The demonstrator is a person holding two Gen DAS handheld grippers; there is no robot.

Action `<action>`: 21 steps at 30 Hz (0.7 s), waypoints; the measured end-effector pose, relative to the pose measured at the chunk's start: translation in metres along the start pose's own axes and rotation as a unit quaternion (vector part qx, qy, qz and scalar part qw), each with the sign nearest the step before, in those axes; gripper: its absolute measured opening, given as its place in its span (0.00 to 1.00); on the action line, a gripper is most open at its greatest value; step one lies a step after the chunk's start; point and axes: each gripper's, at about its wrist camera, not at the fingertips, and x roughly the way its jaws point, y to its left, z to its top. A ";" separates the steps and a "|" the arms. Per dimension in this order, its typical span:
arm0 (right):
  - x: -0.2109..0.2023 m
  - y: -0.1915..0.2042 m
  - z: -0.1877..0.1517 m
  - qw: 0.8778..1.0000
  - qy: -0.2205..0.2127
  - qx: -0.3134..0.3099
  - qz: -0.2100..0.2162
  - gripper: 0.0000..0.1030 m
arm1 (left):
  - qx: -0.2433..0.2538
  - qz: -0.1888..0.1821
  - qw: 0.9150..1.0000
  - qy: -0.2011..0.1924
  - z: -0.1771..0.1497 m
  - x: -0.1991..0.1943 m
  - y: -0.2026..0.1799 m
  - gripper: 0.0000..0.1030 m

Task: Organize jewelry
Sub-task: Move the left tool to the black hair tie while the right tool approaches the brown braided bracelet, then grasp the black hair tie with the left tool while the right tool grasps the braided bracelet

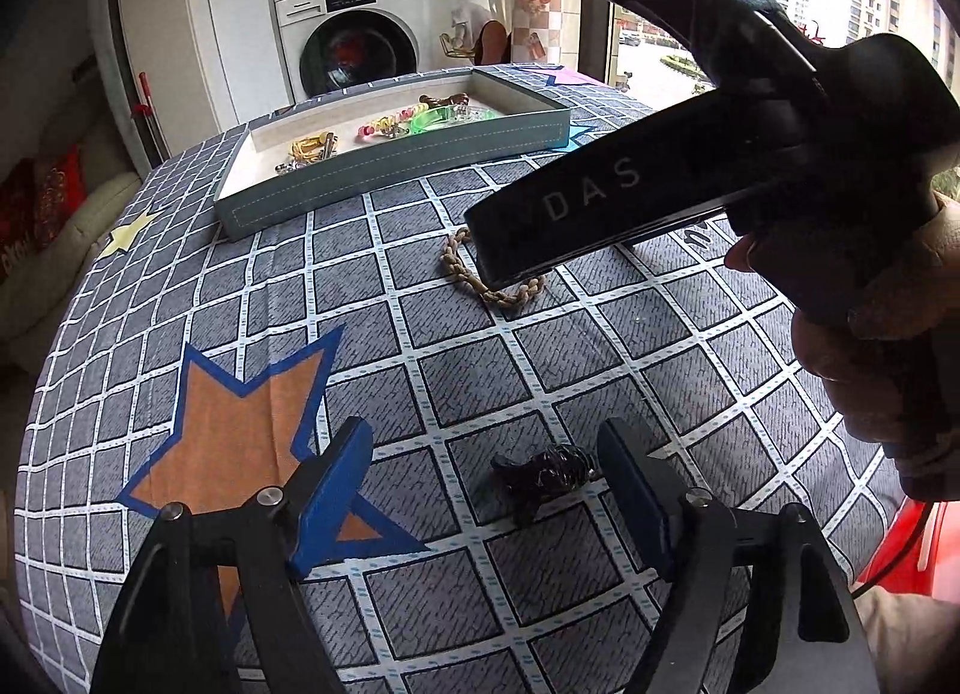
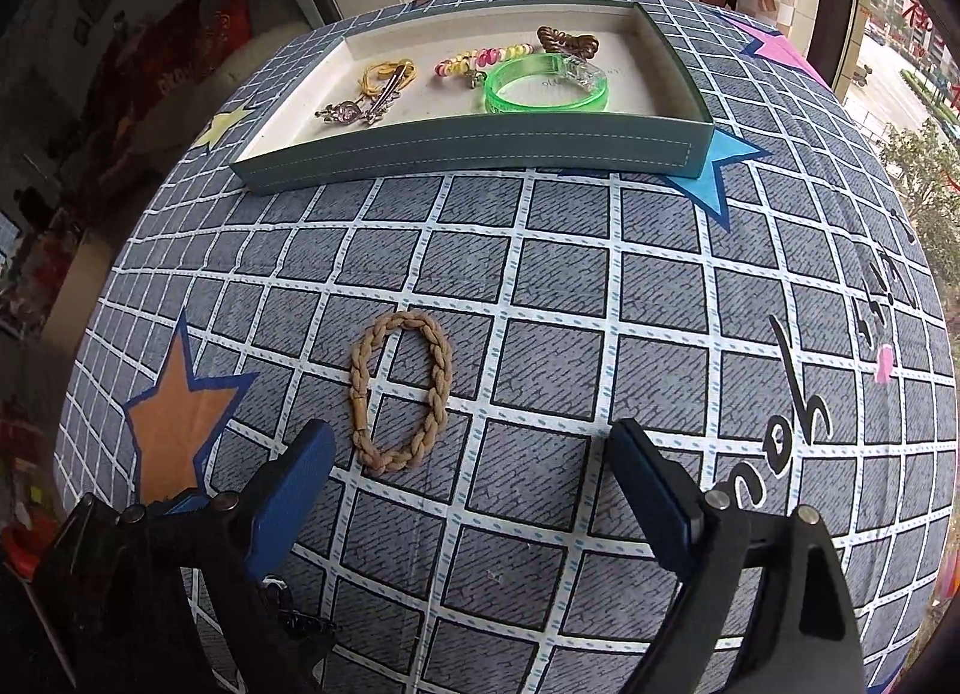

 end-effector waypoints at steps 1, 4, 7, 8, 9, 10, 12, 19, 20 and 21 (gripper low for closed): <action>0.001 0.003 0.000 1.000 -0.001 -0.009 -0.005 0.91 | 0.002 -0.004 1.000 0.003 0.000 0.001 0.000 0.72; 0.005 0.014 0.001 0.999 0.000 -0.037 -0.019 0.90 | 0.004 -0.005 1.000 0.005 -0.001 0.002 -0.002 0.72; 0.010 0.024 0.001 0.997 -0.002 -0.064 -0.039 0.88 | 0.010 -0.005 1.000 0.007 -0.002 0.004 -0.005 0.68; 0.010 0.026 0.001 0.996 -0.003 -0.073 -0.050 0.85 | 0.012 -0.005 1.000 0.008 -0.002 0.004 -0.005 0.63; 0.012 0.029 0.000 0.995 -0.005 -0.083 -0.062 0.81 | 0.013 -0.008 1.000 0.008 -0.003 0.004 -0.006 0.60; 0.012 0.032 0.001 0.994 -0.009 -0.090 -0.065 0.79 | 0.012 -0.008 1.000 0.009 -0.002 0.004 -0.006 0.60; 0.011 0.033 0.002 0.994 -0.011 -0.092 -0.063 0.67 | 0.010 -0.013 1.000 0.009 -0.002 0.004 -0.005 0.51; 0.004 0.024 0.002 0.995 -0.013 -0.072 -0.064 0.12 | -0.014 -0.034 0.999 0.013 -0.001 0.002 0.004 0.30; 0.003 0.021 0.001 0.996 -0.013 -0.065 -0.063 0.12 | -0.021 -0.038 0.999 0.014 -0.001 0.001 0.007 0.30; 0.001 0.019 -0.001 0.996 -0.014 -0.057 -0.063 0.12 | -0.026 -0.040 0.999 0.014 -0.001 0.001 0.009 0.28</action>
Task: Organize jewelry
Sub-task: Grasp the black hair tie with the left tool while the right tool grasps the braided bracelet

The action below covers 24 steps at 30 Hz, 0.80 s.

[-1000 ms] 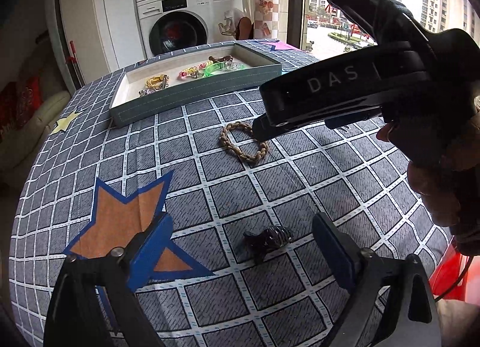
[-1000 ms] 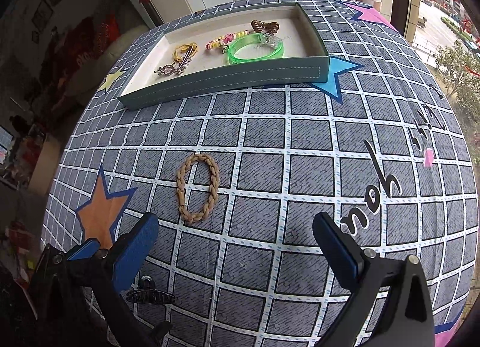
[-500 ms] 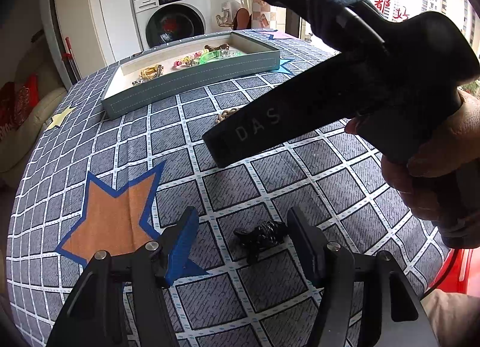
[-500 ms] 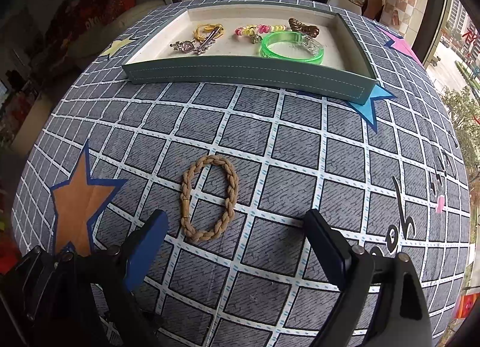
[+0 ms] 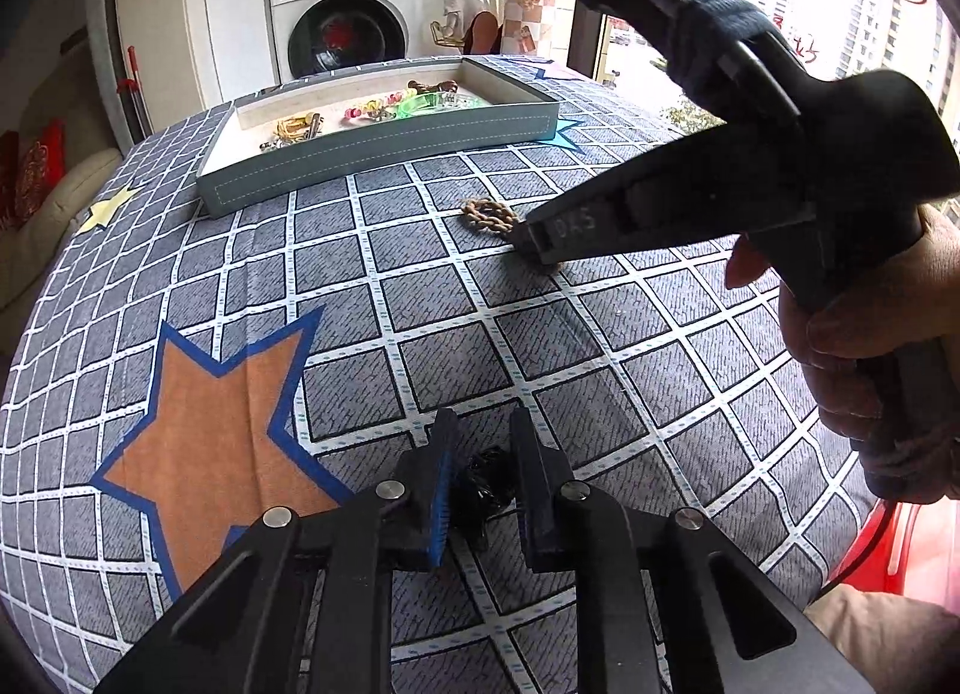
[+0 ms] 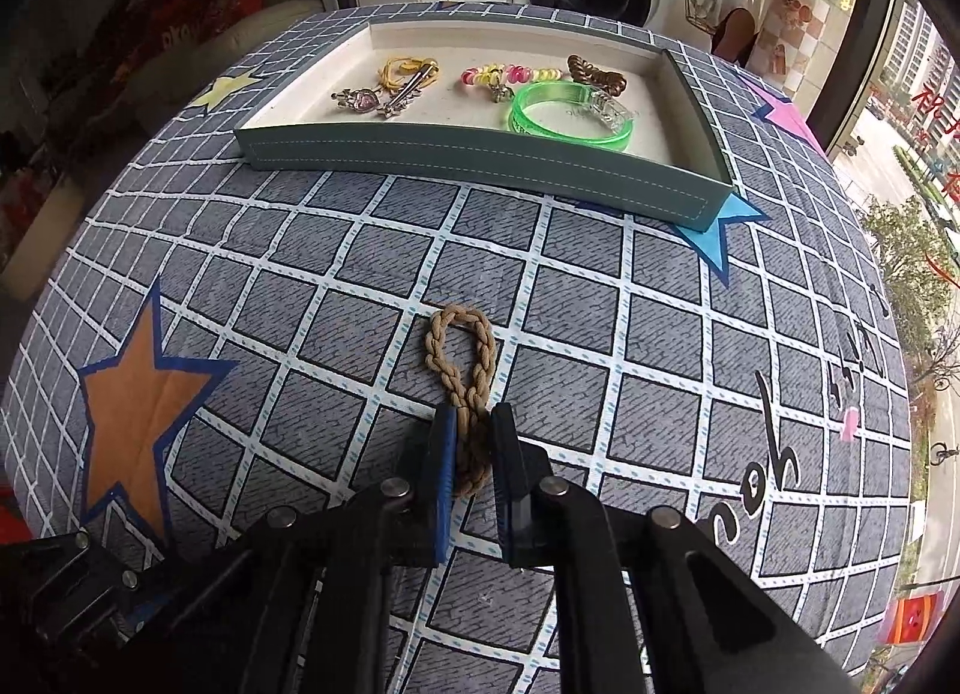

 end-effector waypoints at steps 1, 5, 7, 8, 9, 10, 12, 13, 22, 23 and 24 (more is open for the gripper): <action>-0.001 -0.003 -0.001 1.000 -0.001 0.009 0.000 0.12 | -0.005 -0.002 1.000 0.000 0.000 -0.001 0.002 0.28; -0.009 -0.018 -0.007 0.999 -0.008 0.047 0.021 0.11 | -0.022 -0.009 1.000 -0.004 0.002 -0.008 0.012 0.28; -0.014 -0.026 -0.009 0.997 -0.013 0.067 0.035 0.11 | -0.031 -0.011 0.999 -0.007 0.004 -0.011 0.017 0.28; -0.017 -0.030 -0.011 0.996 -0.016 0.074 0.041 0.11 | -0.037 -0.012 0.999 -0.009 0.005 -0.012 0.019 0.28; -0.020 -0.033 -0.012 0.996 -0.018 0.081 0.045 0.11 | -0.042 -0.014 0.999 -0.010 0.007 -0.014 0.022 0.28; -0.023 -0.036 -0.013 0.995 -0.021 0.087 0.048 0.11 | -0.048 -0.016 0.999 -0.012 0.008 -0.015 0.025 0.28; -0.028 -0.040 -0.015 0.994 -0.025 0.096 0.055 0.11 | -0.057 -0.018 0.998 -0.015 0.010 -0.018 0.030 0.28; -0.031 -0.042 -0.017 0.993 -0.026 0.099 0.058 0.11 | -0.059 -0.018 0.998 -0.016 0.011 -0.020 0.032 0.28; -0.045 -0.050 -0.029 0.988 -0.035 0.122 0.087 0.11 | -0.078 -0.014 0.997 -0.021 0.017 -0.025 0.046 0.28; -0.046 -0.051 -0.030 0.988 -0.035 0.125 0.090 0.11 | -0.078 -0.012 0.997 -0.022 0.018 -0.026 0.046 0.28; -0.046 -0.052 -0.031 0.987 -0.035 0.127 0.093 0.11 | -0.078 -0.011 0.997 -0.023 0.019 -0.027 0.047 0.28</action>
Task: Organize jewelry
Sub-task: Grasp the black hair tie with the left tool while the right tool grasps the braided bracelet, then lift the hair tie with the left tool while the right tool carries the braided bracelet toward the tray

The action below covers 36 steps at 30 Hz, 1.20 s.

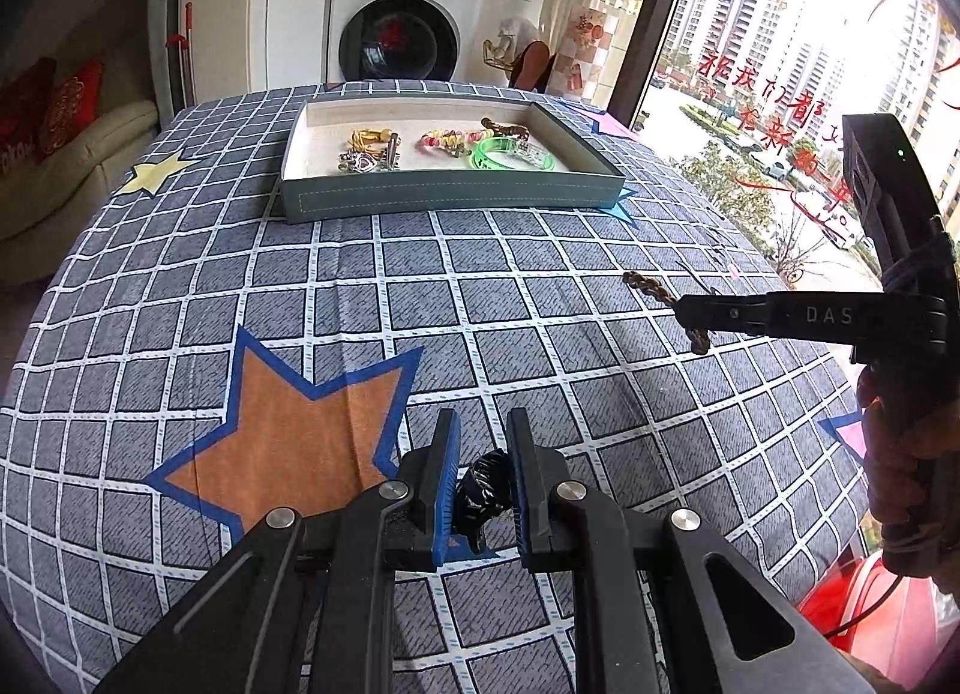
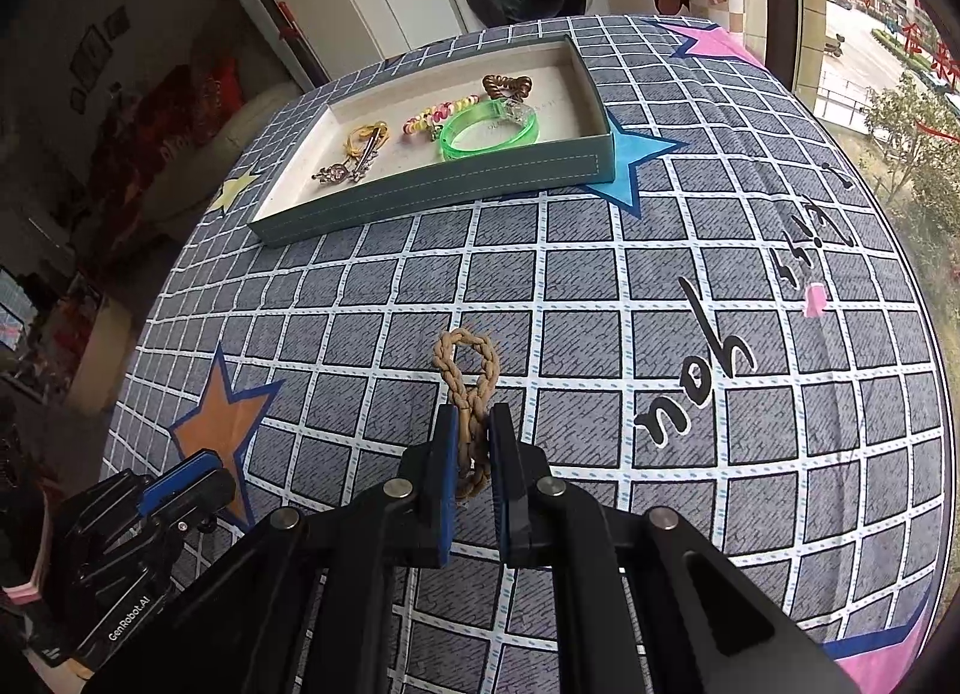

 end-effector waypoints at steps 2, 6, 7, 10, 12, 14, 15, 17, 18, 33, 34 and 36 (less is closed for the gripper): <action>-0.002 -0.002 -0.001 1.000 -0.002 0.004 0.003 0.11 | -0.004 -0.001 1.000 -0.003 0.004 -0.002 0.002 0.28; -0.008 -0.007 -0.001 1.000 -0.007 0.012 0.006 0.11 | -0.006 -0.001 1.000 -0.014 0.011 -0.007 0.003 0.28; -0.009 -0.009 0.000 1.000 -0.008 0.016 0.008 0.11 | -0.006 0.000 1.000 -0.015 0.013 -0.007 0.004 0.28; -0.011 -0.013 0.001 1.000 -0.010 0.022 0.010 0.11 | -0.011 -0.002 1.000 -0.019 0.021 -0.007 0.006 0.28; -0.012 -0.015 0.003 1.000 -0.013 0.024 0.008 0.08 | -0.011 0.000 1.000 -0.024 0.026 -0.007 0.007 0.28; -0.013 -0.017 0.004 0.999 -0.016 0.028 0.007 0.08 | -0.011 0.001 1.000 -0.026 0.029 -0.005 0.008 0.28; -0.013 -0.018 0.005 0.999 -0.016 0.028 0.007 0.08 | -0.012 0.001 1.000 -0.027 0.031 -0.005 0.008 0.28; -0.012 -0.019 0.005 1.000 -0.014 0.027 0.006 0.08 | -0.011 0.003 1.000 -0.028 0.033 -0.004 0.009 0.28; -0.011 -0.019 0.006 1.000 -0.013 0.026 0.006 0.08 | -0.012 0.003 1.000 -0.028 0.033 -0.003 0.009 0.28; 0.026 -0.003 -0.006 0.997 0.014 -0.044 -0.065 0.61 | -0.019 0.003 1.000 -0.014 0.029 0.008 0.013 0.28; 0.028 0.002 -0.007 0.995 0.016 -0.057 -0.077 0.61 | -0.019 0.003 1.000 -0.014 0.029 0.008 0.013 0.28; 0.031 0.013 -0.010 0.989 0.018 -0.093 -0.115 0.48 | -0.020 0.002 1.000 -0.013 0.029 0.009 0.012 0.28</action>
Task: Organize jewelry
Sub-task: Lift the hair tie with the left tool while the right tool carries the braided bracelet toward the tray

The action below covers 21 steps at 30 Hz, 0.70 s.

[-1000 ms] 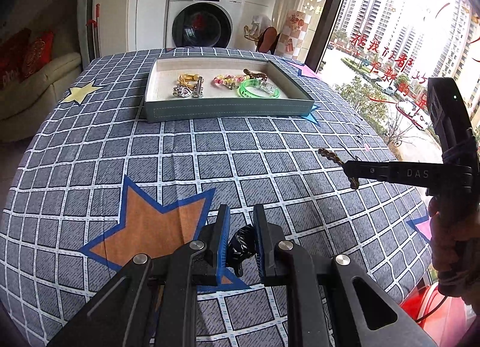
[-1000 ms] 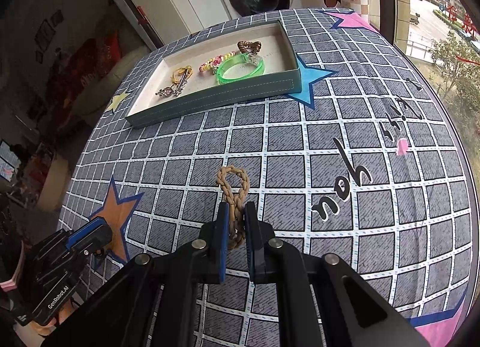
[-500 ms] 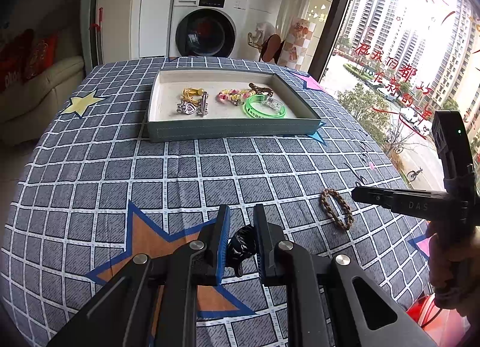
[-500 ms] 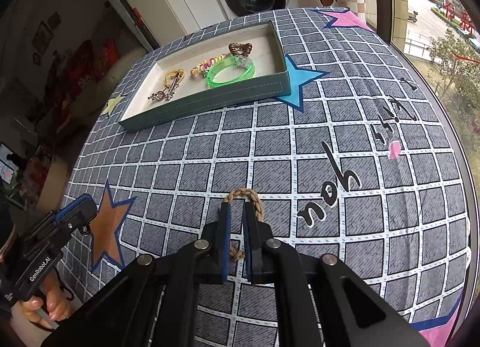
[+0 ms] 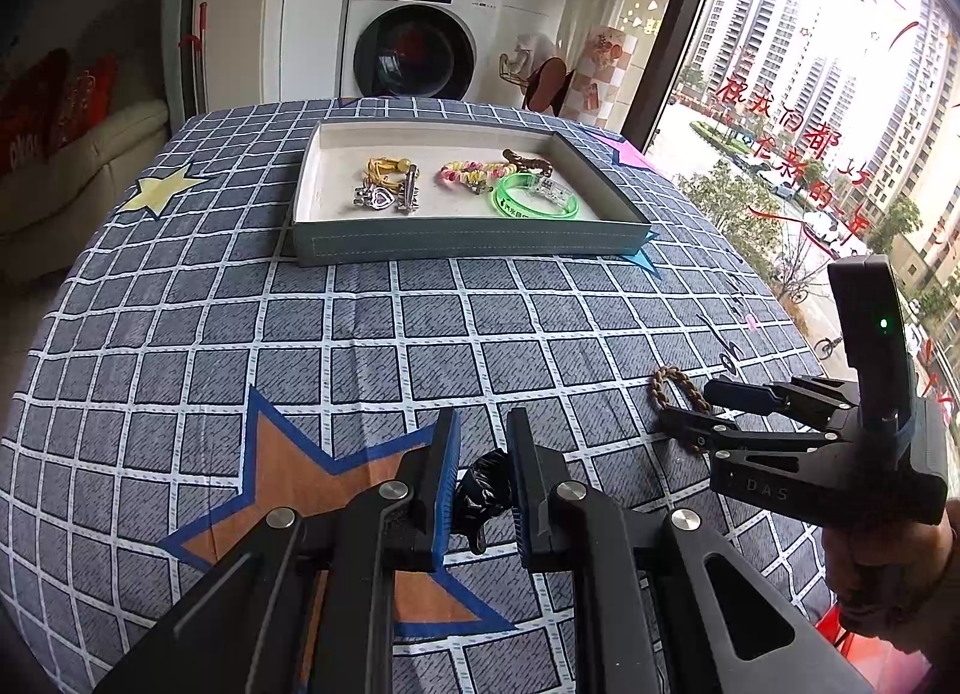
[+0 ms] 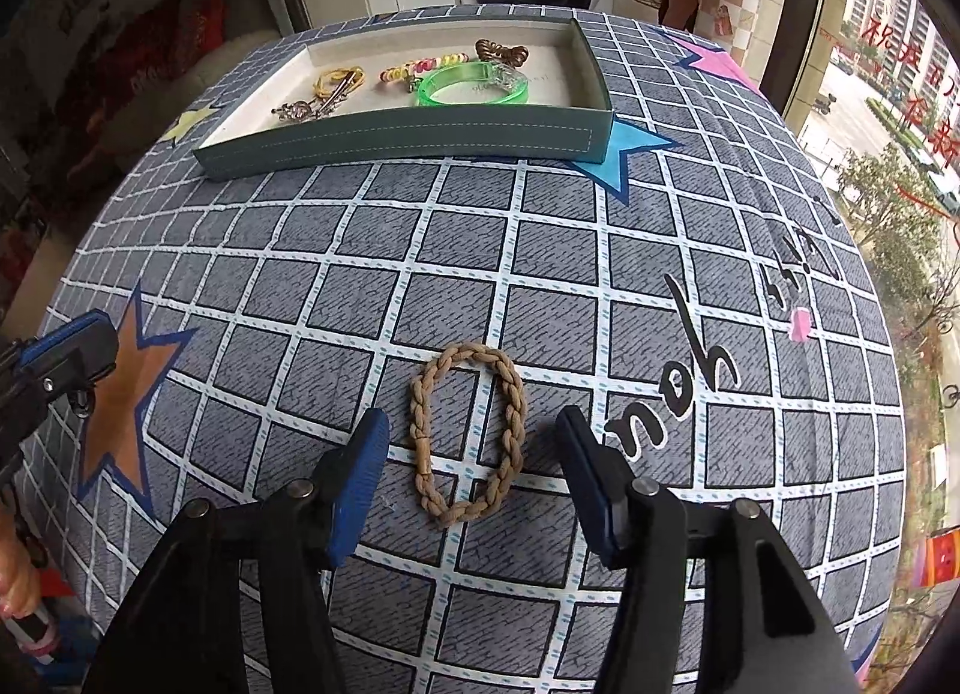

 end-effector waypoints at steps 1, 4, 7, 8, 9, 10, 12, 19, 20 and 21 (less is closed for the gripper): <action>-0.002 0.004 -0.002 1.000 -0.005 -0.016 -0.010 0.32 | 0.000 0.000 1.000 0.000 0.000 0.000 0.000 0.28; -0.003 0.004 -0.002 1.000 -0.001 -0.010 -0.001 0.12 | 0.000 0.000 1.000 0.001 0.000 0.000 -0.001 0.28; -0.008 -0.009 -0.001 0.999 -0.008 0.027 0.033 0.11 | 0.000 0.001 1.000 -0.001 0.001 -0.001 0.001 0.28; -0.010 -0.015 -0.001 0.998 -0.013 0.042 0.049 0.11 | 0.000 0.002 1.000 -0.002 0.001 -0.002 0.002 0.28; -0.014 -0.021 -0.001 0.997 -0.017 0.055 0.057 0.11 | 0.000 0.002 1.000 -0.003 0.002 -0.002 0.003 0.28; -0.017 -0.026 0.000 0.996 -0.021 0.064 0.061 0.11 | -0.001 0.004 1.000 -0.004 0.003 -0.002 0.004 0.28; -0.022 -0.034 0.004 0.994 -0.027 0.078 0.068 0.11 | -0.004 0.005 1.000 -0.006 0.005 -0.002 0.006 0.28; -0.039 -0.054 0.014 0.988 -0.046 0.119 0.092 0.11 | -0.007 0.008 1.000 -0.009 0.013 -0.004 0.011 0.28; -0.041 -0.056 0.016 0.987 -0.048 0.122 0.095 0.11 | -0.006 0.009 1.000 -0.010 0.015 -0.004 0.011 0.28; -0.043 -0.056 0.018 0.986 -0.049 0.124 0.097 0.11 | -0.006 0.009 1.000 -0.011 0.016 -0.004 0.011 0.28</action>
